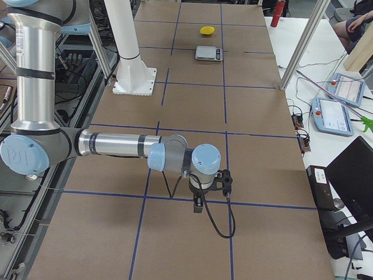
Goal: Weigh mango
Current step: 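Move the left gripper down toward the yellow mango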
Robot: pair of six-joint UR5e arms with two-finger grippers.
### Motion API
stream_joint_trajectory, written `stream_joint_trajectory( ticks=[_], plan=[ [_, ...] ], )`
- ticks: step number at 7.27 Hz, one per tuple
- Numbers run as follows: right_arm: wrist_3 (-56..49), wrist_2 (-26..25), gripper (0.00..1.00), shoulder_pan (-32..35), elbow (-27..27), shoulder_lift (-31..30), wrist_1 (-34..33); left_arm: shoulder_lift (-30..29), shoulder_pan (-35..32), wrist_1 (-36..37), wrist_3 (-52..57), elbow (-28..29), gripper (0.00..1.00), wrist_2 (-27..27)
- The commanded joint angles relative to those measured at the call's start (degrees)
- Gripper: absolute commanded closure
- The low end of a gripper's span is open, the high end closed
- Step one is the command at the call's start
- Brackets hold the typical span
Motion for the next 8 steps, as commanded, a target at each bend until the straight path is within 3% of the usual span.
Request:
stream_joint_trajectory(
  ticks=[1,3,4,6,8],
  plan=[
    [0.0,0.0,0.0,0.0,0.0,-0.03,0.0,0.04,6.49,-0.88,-4.55,0.38,0.0,-0.28],
    [0.0,0.0,0.0,0.0,0.0,-0.03,0.0,0.21,13.52,-11.38,-20.52,0.21,0.0,-1.42],
    [0.0,0.0,0.0,0.0,0.0,0.05,0.0,-0.05,15.47,-12.21,-24.67,-0.14,0.0,-2.29],
    [0.0,0.0,0.0,0.0,0.0,-0.03,0.0,0.39,19.18,-17.83,-30.84,0.12,0.0,-6.42],
    [0.0,0.0,0.0,0.0,0.0,-0.03,0.0,0.65,22.77,-18.28,-31.48,0.47,0.0,-7.84]
  ],
)
